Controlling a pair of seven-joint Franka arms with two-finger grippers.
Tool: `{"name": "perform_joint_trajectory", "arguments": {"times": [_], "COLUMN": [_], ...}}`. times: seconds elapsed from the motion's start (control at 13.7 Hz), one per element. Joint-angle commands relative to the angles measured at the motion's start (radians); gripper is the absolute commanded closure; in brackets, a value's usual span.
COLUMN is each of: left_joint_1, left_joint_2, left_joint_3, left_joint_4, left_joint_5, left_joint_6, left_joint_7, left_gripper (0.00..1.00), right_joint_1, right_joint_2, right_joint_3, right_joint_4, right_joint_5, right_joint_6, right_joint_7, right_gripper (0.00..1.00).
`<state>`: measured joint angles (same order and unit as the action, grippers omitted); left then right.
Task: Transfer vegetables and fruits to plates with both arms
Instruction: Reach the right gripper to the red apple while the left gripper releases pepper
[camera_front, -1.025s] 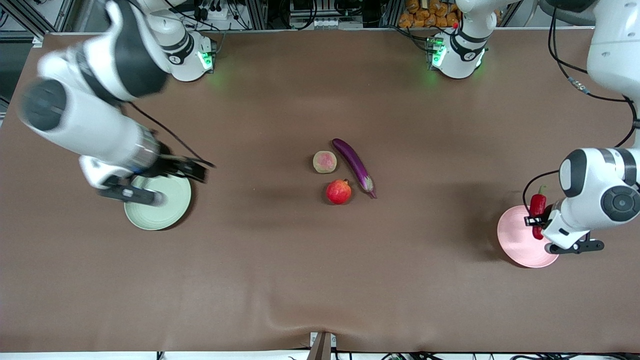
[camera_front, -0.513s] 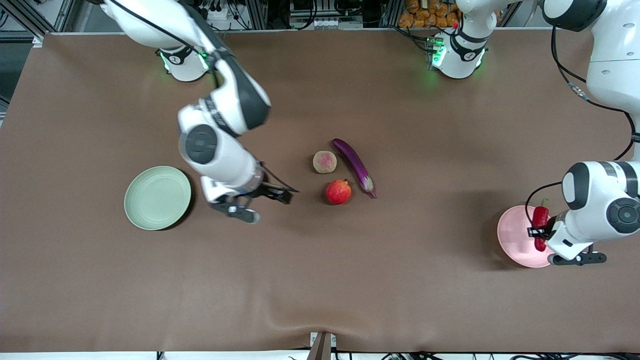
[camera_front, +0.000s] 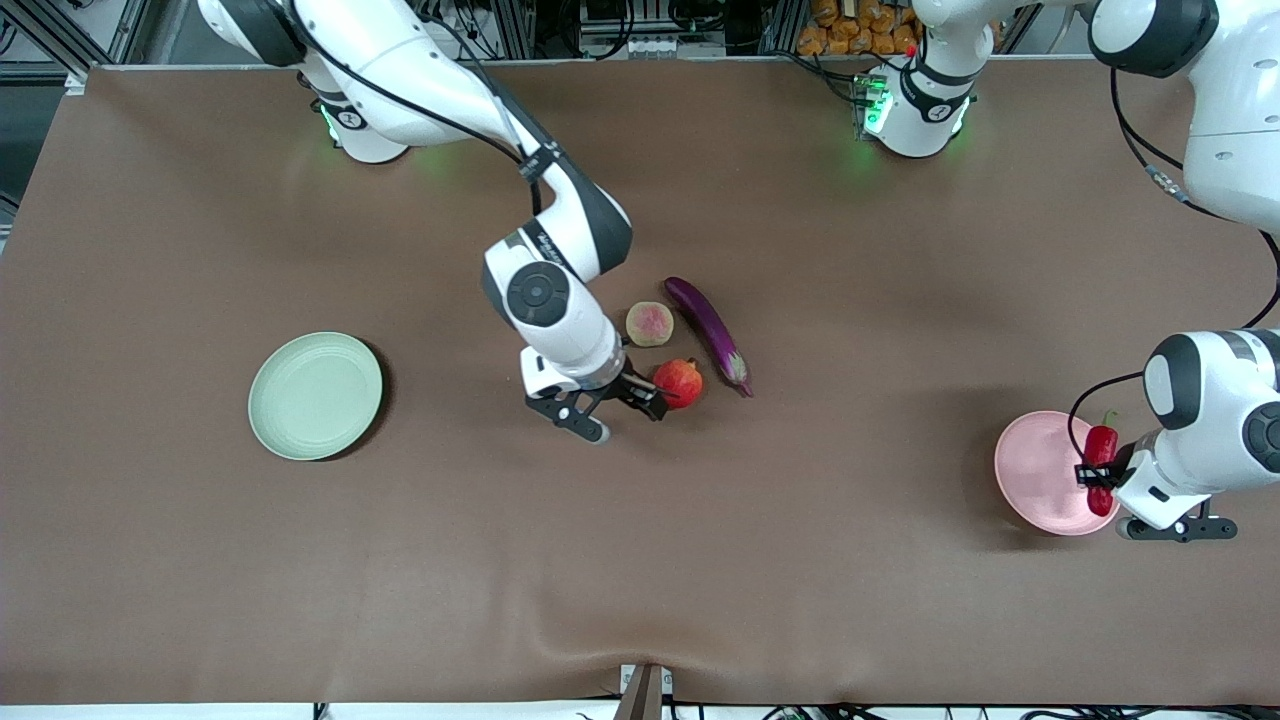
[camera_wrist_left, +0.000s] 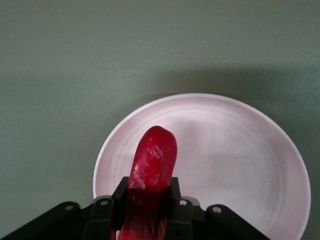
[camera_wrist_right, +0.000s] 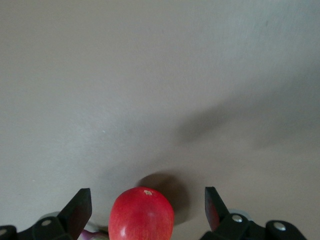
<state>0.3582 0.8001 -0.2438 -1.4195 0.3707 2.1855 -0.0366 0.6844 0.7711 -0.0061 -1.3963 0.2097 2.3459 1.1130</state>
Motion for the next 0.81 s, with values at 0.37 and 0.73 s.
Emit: {"name": "perform_joint_trajectory", "arguments": {"times": [0.37, 0.73], "left_joint_1": [-0.004, -0.011], "left_joint_2": [0.042, -0.004], "left_joint_3": [-0.009, -0.046], "left_joint_4": [0.056, 0.044], "left_joint_5": [0.013, -0.058], "left_joint_6": [-0.003, -0.027], "left_joint_7": [0.003, -0.032], "left_gripper": [0.0, 0.0], "right_joint_1": [0.03, 0.066], "right_joint_2": [0.082, 0.1], "right_joint_3": [0.005, 0.005], "right_joint_4": [0.097, 0.099], "right_joint_5": [0.033, 0.033], "right_joint_6": [-0.011, -0.01], "right_joint_7": [0.195, 0.258], "right_gripper": [0.0, 0.0]}}
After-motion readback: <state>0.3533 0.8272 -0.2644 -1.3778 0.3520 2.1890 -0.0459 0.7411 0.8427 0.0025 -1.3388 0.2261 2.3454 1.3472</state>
